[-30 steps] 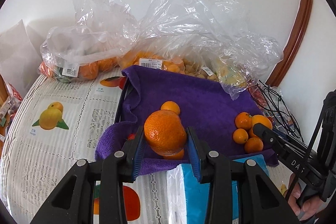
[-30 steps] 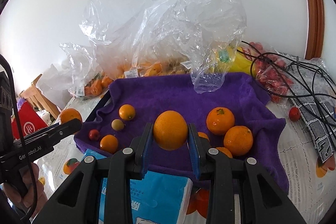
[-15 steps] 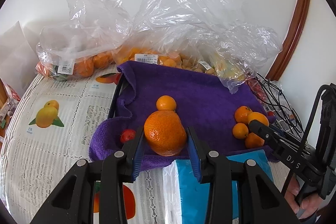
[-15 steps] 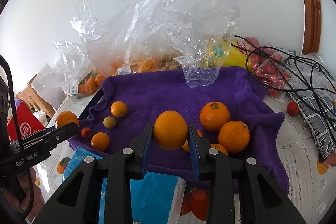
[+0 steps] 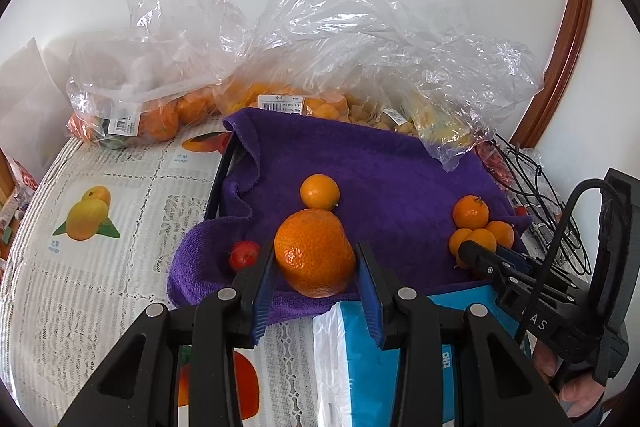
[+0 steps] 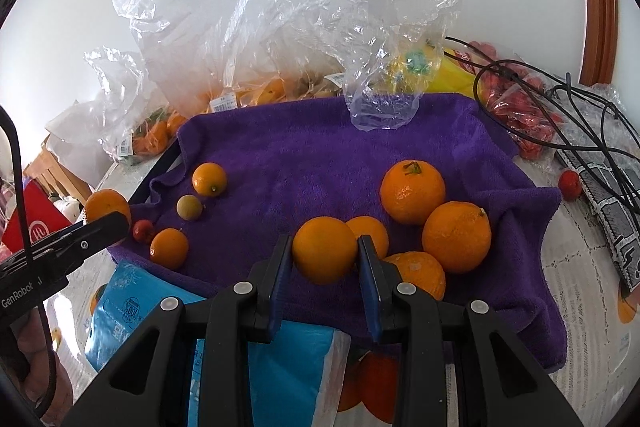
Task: Organize fruits
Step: 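Lower the oranges onto the purple towel and open both grippers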
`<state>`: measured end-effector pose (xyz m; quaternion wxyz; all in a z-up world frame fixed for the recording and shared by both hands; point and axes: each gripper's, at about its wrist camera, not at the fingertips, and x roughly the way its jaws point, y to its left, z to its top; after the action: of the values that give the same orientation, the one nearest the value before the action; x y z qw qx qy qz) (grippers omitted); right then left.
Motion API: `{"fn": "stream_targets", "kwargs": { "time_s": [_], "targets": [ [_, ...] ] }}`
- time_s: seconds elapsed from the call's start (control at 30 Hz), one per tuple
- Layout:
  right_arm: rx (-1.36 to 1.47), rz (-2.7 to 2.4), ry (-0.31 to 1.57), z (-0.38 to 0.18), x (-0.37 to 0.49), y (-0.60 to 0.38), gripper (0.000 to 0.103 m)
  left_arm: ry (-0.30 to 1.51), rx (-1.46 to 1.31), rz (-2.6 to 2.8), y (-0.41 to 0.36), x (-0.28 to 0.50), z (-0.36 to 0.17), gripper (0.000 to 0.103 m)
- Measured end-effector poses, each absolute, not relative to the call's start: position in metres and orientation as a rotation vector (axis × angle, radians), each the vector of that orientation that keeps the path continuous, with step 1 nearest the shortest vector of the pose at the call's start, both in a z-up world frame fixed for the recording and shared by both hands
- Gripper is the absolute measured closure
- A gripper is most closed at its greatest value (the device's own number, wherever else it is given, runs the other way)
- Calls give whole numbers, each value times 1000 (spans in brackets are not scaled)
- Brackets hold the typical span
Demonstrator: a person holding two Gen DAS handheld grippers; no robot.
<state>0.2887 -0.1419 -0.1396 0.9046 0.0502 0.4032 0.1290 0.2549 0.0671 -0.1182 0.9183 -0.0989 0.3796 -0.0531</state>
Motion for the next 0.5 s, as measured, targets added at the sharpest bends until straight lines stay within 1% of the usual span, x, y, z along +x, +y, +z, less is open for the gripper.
{"fn": "stream_targets", "kwargs": {
  "time_s": [0.5],
  "targets": [
    [94,271,830,-137,285,-139,69,791,-250,-113,71,264,-126,67]
  ]
}}
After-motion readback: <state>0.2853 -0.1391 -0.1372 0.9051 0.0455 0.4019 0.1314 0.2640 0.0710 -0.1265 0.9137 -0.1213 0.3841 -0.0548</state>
